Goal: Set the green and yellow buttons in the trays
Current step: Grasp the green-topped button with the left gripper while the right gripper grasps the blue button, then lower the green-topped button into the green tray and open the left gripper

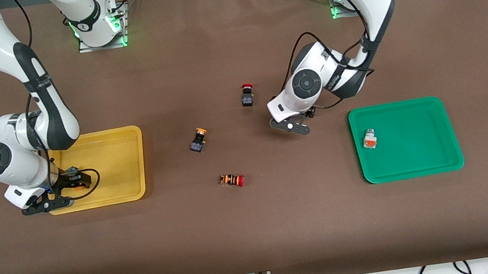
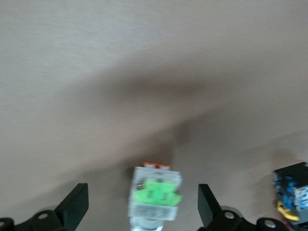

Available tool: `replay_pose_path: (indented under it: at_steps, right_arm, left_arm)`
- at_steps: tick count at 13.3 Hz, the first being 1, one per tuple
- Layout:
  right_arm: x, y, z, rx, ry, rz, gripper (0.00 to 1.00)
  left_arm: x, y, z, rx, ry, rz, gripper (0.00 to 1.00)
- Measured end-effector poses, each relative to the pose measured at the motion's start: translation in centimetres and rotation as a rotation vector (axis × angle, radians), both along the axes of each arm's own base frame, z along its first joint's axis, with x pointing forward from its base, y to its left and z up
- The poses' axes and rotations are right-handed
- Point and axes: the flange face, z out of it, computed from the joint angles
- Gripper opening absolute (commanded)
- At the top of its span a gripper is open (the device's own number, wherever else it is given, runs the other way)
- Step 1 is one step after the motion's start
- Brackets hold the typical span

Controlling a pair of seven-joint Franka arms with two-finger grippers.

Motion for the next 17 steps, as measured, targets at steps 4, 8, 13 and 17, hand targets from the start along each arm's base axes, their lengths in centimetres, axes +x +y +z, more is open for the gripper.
replay_pose_path:
  at_steps: [4, 8, 13, 17]
  right_arm:
    - [-1.2, 13.3, 2.6, 0.059, 0.006, -0.177, 0.99]
    - [-5.4, 25.6, 1.2, 0.064, 0.01, -0.382, 0.99]
    - [-7.8, 31.3, -1.8, 0.068, -0.007, -0.639, 0.98]
    - [-7.9, 34.1, -3.6, 0.075, -0.018, -0.732, 0.98]
  left_arm:
    - [-0.9, -1.0, -0.8, 0.03, -0.027, -0.047, 0.37]
    - [-0.9, -1.0, -0.8, 0.037, -0.035, -0.06, 0.04]
    - [3.1, 2.2, 4.3, 0.108, -0.016, -0.002, 0.04]
    - [8.3, 10.5, 10.1, 0.224, 0.021, 0.097, 0.05]
